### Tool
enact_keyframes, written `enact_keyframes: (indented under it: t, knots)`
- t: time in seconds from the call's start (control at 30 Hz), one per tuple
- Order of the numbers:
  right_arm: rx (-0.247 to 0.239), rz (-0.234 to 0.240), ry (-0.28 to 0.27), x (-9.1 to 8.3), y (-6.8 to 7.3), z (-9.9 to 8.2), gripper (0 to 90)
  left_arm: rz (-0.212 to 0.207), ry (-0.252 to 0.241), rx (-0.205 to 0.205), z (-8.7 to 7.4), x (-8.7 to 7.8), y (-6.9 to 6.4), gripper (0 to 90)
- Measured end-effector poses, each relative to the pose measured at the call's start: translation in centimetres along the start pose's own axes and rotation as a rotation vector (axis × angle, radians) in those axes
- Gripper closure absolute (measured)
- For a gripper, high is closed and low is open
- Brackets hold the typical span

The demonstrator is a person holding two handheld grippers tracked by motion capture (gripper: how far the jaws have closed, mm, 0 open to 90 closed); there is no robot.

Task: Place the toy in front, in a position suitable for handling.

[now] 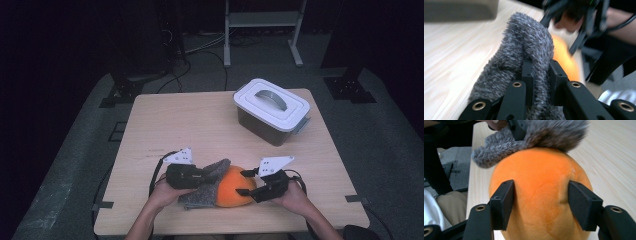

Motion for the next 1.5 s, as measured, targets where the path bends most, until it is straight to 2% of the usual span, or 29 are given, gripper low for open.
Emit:
enact_keyframes:
  t: [0.07,0.13,0.17,0.27,0.3,0.4,0.43,0.47,0.5,0.57,0.6,0.63,0.67,0.7,0.73,0.8,0.83,0.87,0.9,0.97,1.07,1.17,1.2,1.23,1.27,1.33,1.4,1.47,1.5]
  knots:
    - [-0.006,0.000,0.000,0.1,0.2,0.1,37.2,-0.001,0.004,0.012,0.2,0.1,-0.2,77.6]
    - [-0.019,-0.010,0.012,0.2,0.4,0.3,36.4,0.015,0.033,0.028,0.2,0.4,-0.4,77.7]
    - [-0.017,0.005,0.018,0.0,0.2,0.2,34.6,0.028,0.059,0.027,-0.1,0.5,-0.2,77.7]
    - [-0.007,0.038,0.023,-0.5,-0.2,0.2,31.9,0.049,0.080,0.026,-0.5,0.3,0.1,77.7]
    - [0.003,0.030,0.020,-0.9,-0.7,0.2,26.0,0.070,0.093,0.027,-0.8,0.0,0.4,77.7]
    - [0.024,0.024,0.034,-1.1,-1.3,-0.1,24.8,0.083,0.105,0.026,-1.0,-0.2,0.6,77.7]
    - [0.058,0.057,0.029,-0.8,-1.5,-0.4,23.0,0.069,0.098,0.017,-1.1,-0.1,0.6,77.7]
    - [0.058,0.057,0.029,-0.8,-1.5,-0.4,23.0,0.069,0.098,0.017,-1.1,-0.1,0.6,77.7]
    - [0.075,0.085,0.057,0.0,-1.3,-0.7,21.8,0.061,0.095,0.017,-1.1,0.0,0.5,77.7]
    - [0.075,0.074,0.054,0.4,-1.2,-0.8,33.0,0.052,0.076,0.023,-0.7,0.3,0.3,77.8]
    - [0.068,0.065,0.055,0.3,-1.0,-0.8,41.0,0.052,0.076,0.023,-0.7,0.3,0.3,77.8]
    - [0.046,0.039,0.037,0.0,-0.9,-0.6,46.7,0.051,0.050,0.018,-0.3,0.1,0.3,77.9]
    - [0.046,0.039,0.037,0.0,-0.9,-0.6,46.7,0.051,0.050,0.018,-0.3,0.1,0.3,77.8]
    - [0.038,0.020,0.007,-0.4,-1.0,-0.4,51.9,0.049,0.014,0.016,0.2,-0.3,0.1,77.9]
    - [0.039,0.008,-0.012,-0.6,-1.1,-0.2,52.5,0.041,-0.015,0.020,0.6,-0.7,0.0,77.9]
    - [0.034,-0.007,-0.030,-0.7,-1.1,0.1,52.5,0.037,-0.026,0.021,0.8,-0.8,-0.2,77.8]
    - [0.013,-0.038,-0.030,-0.7,-1.1,0.3,52.3,0.047,-0.016,0.037,0.9,-0.7,-0.3,77.8]
    - [0.013,-0.038,-0.030,-0.7,-1.1,0.3,52.3,0.047,-0.016,0.037,0.9,-0.7,-0.3,77.8]
    - [-0.011,-0.058,-0.014,-0.3,-0.9,0.5,52.3,0.050,0.005,0.031,0.4,-0.3,-0.1,77.8]
    - [-0.019,-0.072,0.005,-0.4,-1.1,0.5,52.4,0.074,0.040,0.018,-0.2,-0.2,0.6,78.0]
    - [-0.010,-0.076,0.011,-0.8,-1.3,0.4,52.8,0.097,0.056,0.005,-0.6,-0.5,1.0,77.9]
    - [-0.003,-0.058,0.010,-0.7,-1.4,0.4,47.7,0.095,0.068,0.001,-0.9,-0.4,1.1,77.9]
    - [-0.002,-0.048,0.018,-0.5,-1.3,0.3,42.4,0.093,0.078,0.003,-1.0,-0.3,1.0,77.9]
    - [0.010,-0.021,0.030,-0.5,-1.3,0.2,30.8,0.089,0.081,0.005,-1.0,-0.2,0.9,77.9]
    - [0.010,-0.021,0.030,-0.5,-1.3,0.2,30.8,0.089,0.081,0.005,-1.0,-0.2,0.9,77.8]
    - [0.048,0.008,0.050,-0.7,-1.7,-0.6,25.2,0.095,0.083,0.017,-0.9,-0.2,0.8,77.8]
    - [0.058,0.029,0.077,-0.5,-1.7,-1.3,24.6,0.095,0.081,0.017,-0.9,-0.1,0.8,77.8]
    - [0.065,0.037,0.086,-0.3,-1.7,-1.5,34.7,0.085,0.066,0.023,-0.4,-0.1,0.5,77.8]
    - [0.055,0.019,0.091,-0.5,-1.7,-1.3,41.0,0.082,0.056,0.026,-0.1,-0.2,0.3,77.8]
Point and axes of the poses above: each handheld gripper's, and its own axes: x roughly forward along the jaws, z roughly out of its top, y roughly to its left, the point moved 7 cm from there along x, roughly forward along the jaws, and after that the axes turned 11 degrees about y, right-handed, at the moved point
